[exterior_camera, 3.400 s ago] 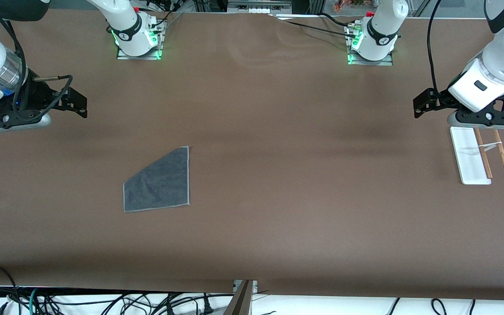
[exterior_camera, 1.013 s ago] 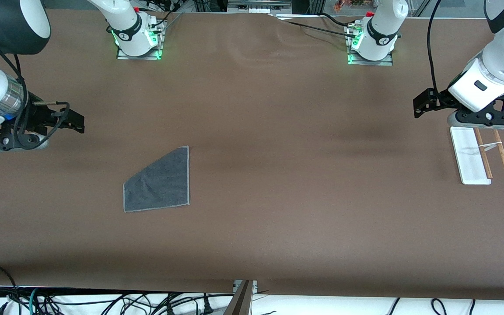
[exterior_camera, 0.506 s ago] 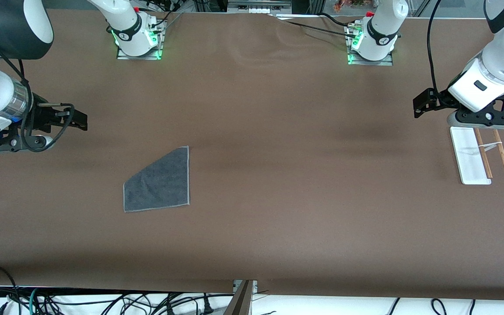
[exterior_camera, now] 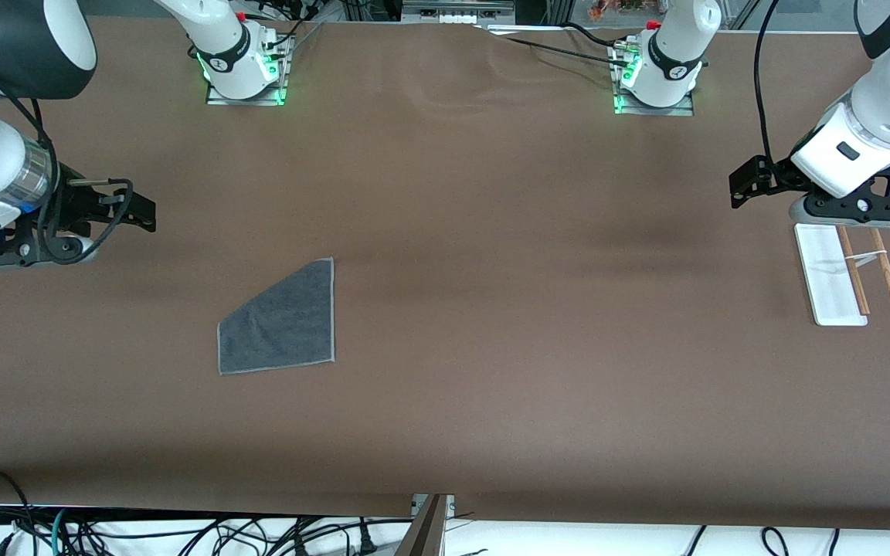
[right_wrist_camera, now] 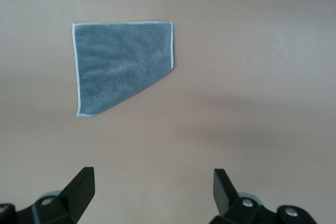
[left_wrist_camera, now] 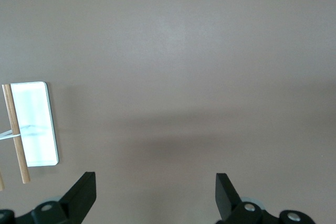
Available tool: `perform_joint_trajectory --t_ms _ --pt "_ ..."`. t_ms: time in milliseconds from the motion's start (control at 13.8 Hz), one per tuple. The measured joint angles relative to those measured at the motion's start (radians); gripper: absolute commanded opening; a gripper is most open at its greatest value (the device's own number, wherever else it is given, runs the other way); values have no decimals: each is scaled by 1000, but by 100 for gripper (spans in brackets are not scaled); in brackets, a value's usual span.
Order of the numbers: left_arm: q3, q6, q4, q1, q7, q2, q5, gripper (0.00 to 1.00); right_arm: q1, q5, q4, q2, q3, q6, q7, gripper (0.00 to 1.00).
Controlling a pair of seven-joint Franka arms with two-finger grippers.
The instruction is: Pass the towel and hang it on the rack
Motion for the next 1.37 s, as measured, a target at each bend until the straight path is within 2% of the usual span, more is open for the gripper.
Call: perform_joint_trajectory --t_ms 1374 --pt "0 0 0 0 0 0 0 100 18 5 -1 -17 6 -8 -31 100"
